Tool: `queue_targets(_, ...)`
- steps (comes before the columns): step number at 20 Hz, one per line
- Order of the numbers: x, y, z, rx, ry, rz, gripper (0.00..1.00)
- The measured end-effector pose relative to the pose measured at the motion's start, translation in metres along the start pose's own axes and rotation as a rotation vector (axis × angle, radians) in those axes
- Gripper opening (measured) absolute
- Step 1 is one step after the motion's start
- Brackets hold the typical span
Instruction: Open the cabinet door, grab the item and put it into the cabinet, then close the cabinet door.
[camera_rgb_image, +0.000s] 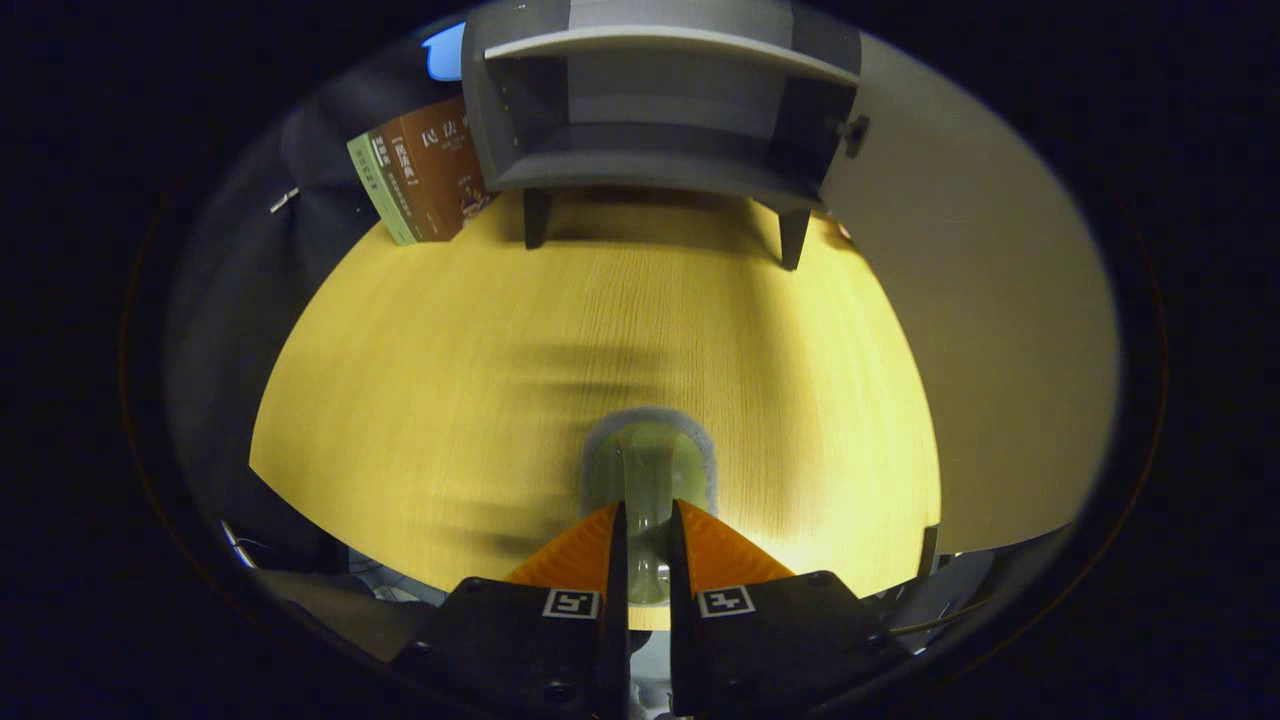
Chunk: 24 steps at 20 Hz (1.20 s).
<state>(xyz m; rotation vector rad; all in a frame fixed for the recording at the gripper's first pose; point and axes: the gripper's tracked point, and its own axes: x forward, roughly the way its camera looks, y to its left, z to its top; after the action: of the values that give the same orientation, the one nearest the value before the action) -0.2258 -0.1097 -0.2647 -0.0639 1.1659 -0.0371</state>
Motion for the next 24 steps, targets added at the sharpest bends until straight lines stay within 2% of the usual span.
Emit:
queue_targets(9, -0.082, 0.0, 0.122, 0.006, -0.325, -0.059, 0.21)
queue_targets(17, -0.15, -0.003, 0.28, -0.041, -0.6, -0.098, 0.21)
queue_targets(21, -0.166, -0.005, 0.349, -0.049, -0.683, -0.081, 0.21)
queue_targets(24, -0.157, -0.003, 0.395, -0.037, -0.703, -0.041, 0.21)
